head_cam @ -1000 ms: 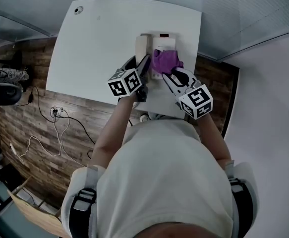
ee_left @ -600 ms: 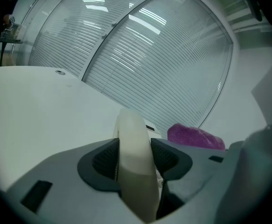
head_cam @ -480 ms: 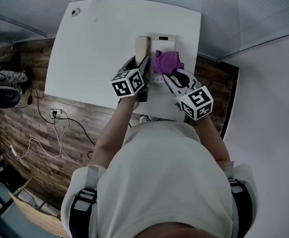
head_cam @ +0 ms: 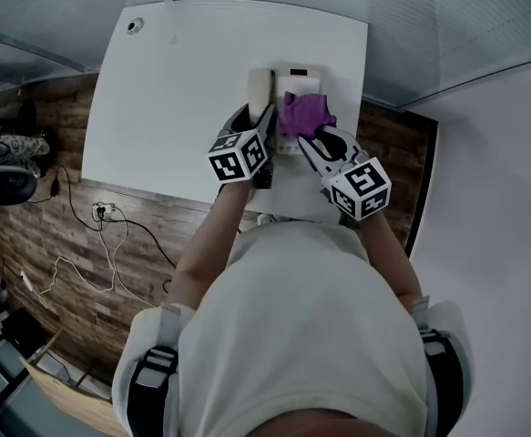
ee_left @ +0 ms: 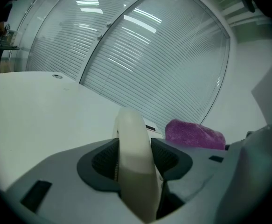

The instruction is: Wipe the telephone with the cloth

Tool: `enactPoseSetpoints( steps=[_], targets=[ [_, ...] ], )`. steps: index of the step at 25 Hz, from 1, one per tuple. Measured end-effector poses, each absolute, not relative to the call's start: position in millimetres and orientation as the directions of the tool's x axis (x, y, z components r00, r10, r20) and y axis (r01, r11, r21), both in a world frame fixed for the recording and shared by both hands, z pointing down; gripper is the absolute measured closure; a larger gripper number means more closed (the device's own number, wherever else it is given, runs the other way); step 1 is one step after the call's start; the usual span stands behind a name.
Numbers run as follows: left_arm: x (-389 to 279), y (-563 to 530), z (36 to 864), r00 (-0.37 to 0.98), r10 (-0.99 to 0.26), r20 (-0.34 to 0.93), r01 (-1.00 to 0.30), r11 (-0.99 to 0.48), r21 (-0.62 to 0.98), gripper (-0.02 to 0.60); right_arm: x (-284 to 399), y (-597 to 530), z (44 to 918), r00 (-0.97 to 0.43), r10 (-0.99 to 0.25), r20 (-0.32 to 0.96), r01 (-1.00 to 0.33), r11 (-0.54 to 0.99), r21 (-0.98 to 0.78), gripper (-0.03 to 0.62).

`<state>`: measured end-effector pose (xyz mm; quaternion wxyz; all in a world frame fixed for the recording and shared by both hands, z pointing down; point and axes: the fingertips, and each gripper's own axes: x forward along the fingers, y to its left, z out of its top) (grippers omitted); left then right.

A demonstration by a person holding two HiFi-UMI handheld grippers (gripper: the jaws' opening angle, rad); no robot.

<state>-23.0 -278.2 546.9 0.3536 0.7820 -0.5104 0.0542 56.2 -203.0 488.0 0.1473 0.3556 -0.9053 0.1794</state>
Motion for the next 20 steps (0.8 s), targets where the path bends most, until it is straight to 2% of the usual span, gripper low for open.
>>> enactPoseSetpoints(
  steps=[15, 20],
  targets=[
    [-24, -271, 533, 0.489, -0.772, 0.406, -0.812, -0.233, 0.535, 0.359, 52, -200, 487, -0.695, -0.606, 0.386, -0.709, 0.666, -0.231, 0.493],
    [-31, -254, 522, 0.485, -0.787, 0.38, -0.805, -0.232, 0.547, 0.382, 47, -191, 483, -0.686, -0.622, 0.378, -0.72, 0.657, -0.224, 0.493]
  ],
)
